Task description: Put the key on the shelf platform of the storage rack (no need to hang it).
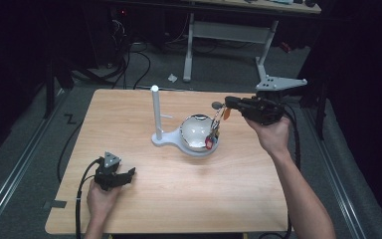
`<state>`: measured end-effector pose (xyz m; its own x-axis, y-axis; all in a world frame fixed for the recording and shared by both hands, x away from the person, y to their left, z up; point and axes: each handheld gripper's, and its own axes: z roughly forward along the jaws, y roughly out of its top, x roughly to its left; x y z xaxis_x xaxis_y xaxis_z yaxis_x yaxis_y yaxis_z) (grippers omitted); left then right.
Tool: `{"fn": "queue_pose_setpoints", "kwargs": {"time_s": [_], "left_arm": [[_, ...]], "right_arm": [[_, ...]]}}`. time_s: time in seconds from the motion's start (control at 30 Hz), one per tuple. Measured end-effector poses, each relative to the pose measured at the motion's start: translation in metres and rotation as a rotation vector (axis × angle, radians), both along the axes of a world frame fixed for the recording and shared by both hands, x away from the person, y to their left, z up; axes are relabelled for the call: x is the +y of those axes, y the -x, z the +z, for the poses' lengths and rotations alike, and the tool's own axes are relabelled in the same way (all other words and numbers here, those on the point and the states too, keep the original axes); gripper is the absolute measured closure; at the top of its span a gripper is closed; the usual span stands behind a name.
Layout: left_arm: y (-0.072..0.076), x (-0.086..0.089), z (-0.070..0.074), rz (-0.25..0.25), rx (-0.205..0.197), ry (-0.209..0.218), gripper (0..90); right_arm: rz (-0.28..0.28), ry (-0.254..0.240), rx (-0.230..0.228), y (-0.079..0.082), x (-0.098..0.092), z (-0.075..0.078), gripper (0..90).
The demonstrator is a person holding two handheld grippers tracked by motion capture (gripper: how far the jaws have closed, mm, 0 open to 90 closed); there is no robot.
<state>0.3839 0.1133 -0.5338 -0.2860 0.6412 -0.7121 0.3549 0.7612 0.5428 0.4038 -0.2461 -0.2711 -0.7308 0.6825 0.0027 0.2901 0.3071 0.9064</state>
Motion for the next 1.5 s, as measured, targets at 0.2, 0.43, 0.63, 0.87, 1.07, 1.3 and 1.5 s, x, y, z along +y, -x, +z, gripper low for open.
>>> {"fn": "queue_pose_setpoints", "kwargs": {"time_s": [0.2, 0.43, 0.63, 0.87, 1.07, 1.3, 1.5], "left_arm": [[0.0, 0.0, 0.0, 0.001, 0.001, 0.001, 30.7], [0.0, 0.0, 0.0, 0.001, 0.001, -0.001, 30.6], [0.0, 0.0, 0.0, 0.0, 0.0, -0.003, 30.6], [0.0, 0.0, 0.0, -0.003, -0.002, -0.006, 30.6], [0.0, 0.0, 0.0, 0.0, -0.001, -0.005, 30.6], [0.0, 0.0, -0.001, -0.005, -0.007, -0.012, 30.6], [0.0, 0.0, 0.0, -0.001, -0.002, -0.006, 30.6]], "right_arm": [[0.007, 0.004, 0.007, -0.009, 0.011, -0.003, 88.1], [-0.005, 0.005, 0.013, -0.019, 0.018, -0.007, 88.1], [-0.025, 0.0, 0.027, -0.029, 0.02, -0.015, 88.1], [-0.046, 0.001, 0.046, -0.038, 0.02, -0.025, 88.1], [-0.066, -0.021, 0.044, -0.043, 0.016, -0.025, 88.1], [-0.088, -0.006, 0.053, -0.047, 0.014, -0.029, 88.1], [-0.088, 0.024, 0.078, -0.051, 0.02, -0.042, 88.1]]}}
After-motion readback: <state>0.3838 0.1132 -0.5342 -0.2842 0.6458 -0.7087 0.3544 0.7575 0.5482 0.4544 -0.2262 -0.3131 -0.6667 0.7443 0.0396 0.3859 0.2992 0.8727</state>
